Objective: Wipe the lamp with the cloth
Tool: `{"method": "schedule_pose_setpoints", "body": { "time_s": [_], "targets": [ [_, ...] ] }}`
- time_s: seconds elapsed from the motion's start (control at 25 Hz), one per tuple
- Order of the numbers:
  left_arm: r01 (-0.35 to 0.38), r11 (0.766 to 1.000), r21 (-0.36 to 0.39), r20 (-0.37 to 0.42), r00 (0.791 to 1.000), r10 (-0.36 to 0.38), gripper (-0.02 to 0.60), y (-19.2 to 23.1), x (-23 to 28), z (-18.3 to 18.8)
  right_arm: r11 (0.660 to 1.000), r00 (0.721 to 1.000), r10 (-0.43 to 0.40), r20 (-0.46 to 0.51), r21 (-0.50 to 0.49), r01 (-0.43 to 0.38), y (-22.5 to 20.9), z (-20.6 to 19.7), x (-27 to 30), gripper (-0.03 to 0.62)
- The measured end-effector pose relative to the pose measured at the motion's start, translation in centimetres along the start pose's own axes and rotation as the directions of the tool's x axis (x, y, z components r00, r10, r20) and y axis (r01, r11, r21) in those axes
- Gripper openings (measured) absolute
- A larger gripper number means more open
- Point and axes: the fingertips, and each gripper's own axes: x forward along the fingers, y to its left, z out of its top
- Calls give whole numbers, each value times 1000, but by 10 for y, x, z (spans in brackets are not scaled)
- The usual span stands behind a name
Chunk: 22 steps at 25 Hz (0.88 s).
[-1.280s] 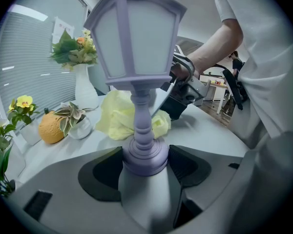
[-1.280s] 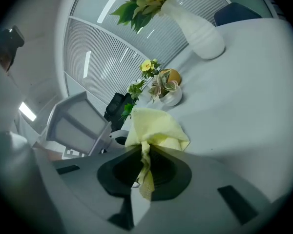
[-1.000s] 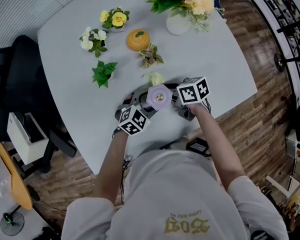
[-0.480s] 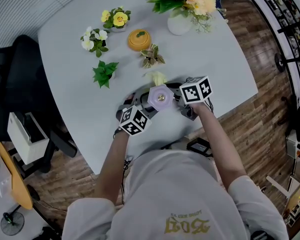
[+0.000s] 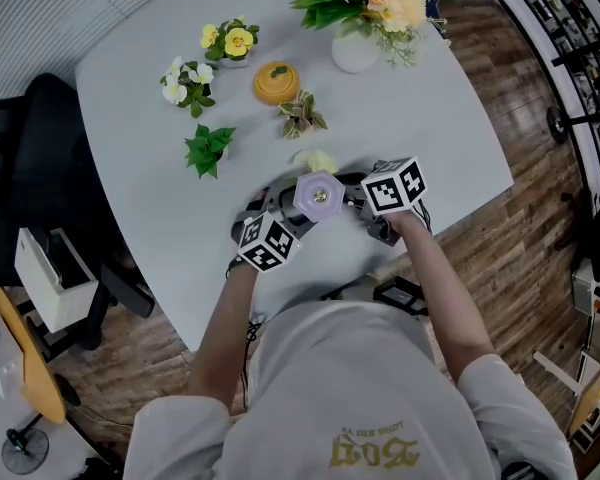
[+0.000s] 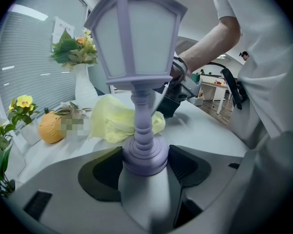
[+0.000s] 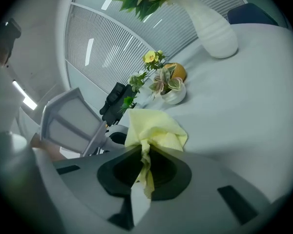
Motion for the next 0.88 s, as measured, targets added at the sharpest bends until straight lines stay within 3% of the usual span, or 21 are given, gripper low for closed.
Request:
{"method": "schedule_pose_setpoints", "body": {
  "time_s": [0.48, 0.88],
  "targets": [
    [-1, 1000, -1, -4, 1000, 1, 305, 0, -1, 0, 998, 994, 7, -105, -67, -14, 19, -34, -3, 44],
    [-4, 1000, -2, -5, 1000, 4, 305, -1, 0, 0, 995, 991, 5, -136, -97, -19, 31, -48, 6, 44]
  ]
}}
